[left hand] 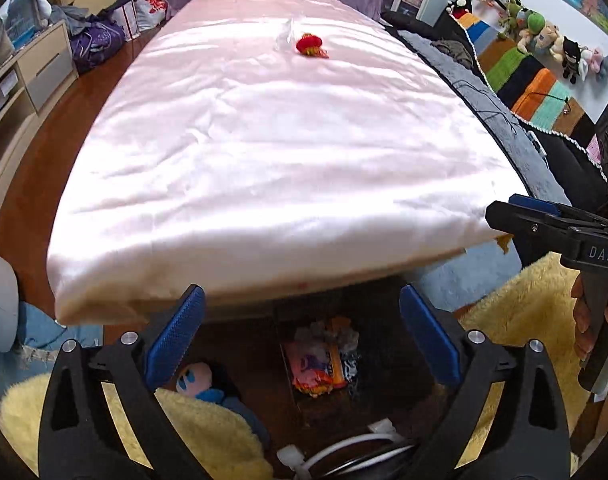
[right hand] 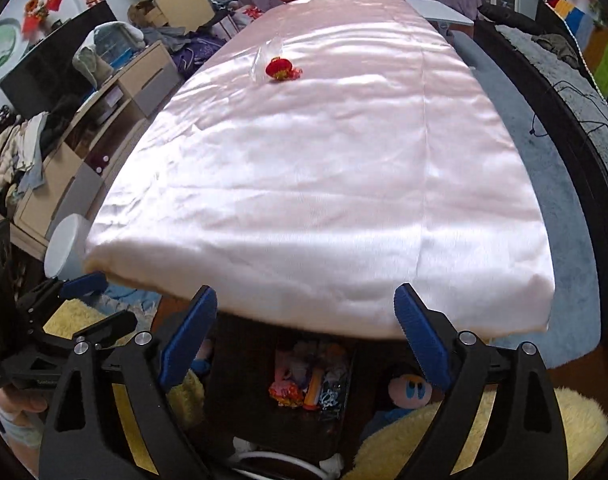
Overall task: Collect trash
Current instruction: 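Grasp the red lantern ornament with the right tool while the left tool grasps the clear bag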
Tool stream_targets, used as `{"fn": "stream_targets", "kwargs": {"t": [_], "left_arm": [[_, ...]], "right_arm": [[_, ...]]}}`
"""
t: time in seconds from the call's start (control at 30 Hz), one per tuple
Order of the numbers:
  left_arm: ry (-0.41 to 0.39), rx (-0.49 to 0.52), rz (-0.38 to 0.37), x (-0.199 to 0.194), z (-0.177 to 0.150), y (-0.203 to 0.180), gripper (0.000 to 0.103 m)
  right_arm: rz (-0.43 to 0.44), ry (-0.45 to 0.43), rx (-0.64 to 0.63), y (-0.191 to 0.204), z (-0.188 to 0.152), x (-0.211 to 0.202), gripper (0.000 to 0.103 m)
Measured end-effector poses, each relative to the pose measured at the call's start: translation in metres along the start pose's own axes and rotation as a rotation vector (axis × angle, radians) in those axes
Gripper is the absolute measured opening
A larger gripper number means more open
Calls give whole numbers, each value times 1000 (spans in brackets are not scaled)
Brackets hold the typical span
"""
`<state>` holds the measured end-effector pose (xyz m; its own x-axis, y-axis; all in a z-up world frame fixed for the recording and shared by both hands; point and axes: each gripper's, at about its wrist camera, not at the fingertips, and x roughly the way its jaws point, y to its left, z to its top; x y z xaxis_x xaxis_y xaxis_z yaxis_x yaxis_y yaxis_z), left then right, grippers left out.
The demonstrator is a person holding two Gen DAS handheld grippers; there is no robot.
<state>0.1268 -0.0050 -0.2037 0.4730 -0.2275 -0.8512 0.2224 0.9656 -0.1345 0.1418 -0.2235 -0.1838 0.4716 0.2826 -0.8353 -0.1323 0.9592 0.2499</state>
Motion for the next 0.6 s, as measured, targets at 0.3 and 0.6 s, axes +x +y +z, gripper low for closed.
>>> {"fn": "stream_targets", "kwargs": {"t": [0.3,0.6], "left_arm": [[-78,21,64,3,71,12,94],[-87,6,101,31,148,40,94]], "right_arm": [[-19,-59,-31,-2,66,13,91],[1,-105,-42,-8,119,50,89]]}}
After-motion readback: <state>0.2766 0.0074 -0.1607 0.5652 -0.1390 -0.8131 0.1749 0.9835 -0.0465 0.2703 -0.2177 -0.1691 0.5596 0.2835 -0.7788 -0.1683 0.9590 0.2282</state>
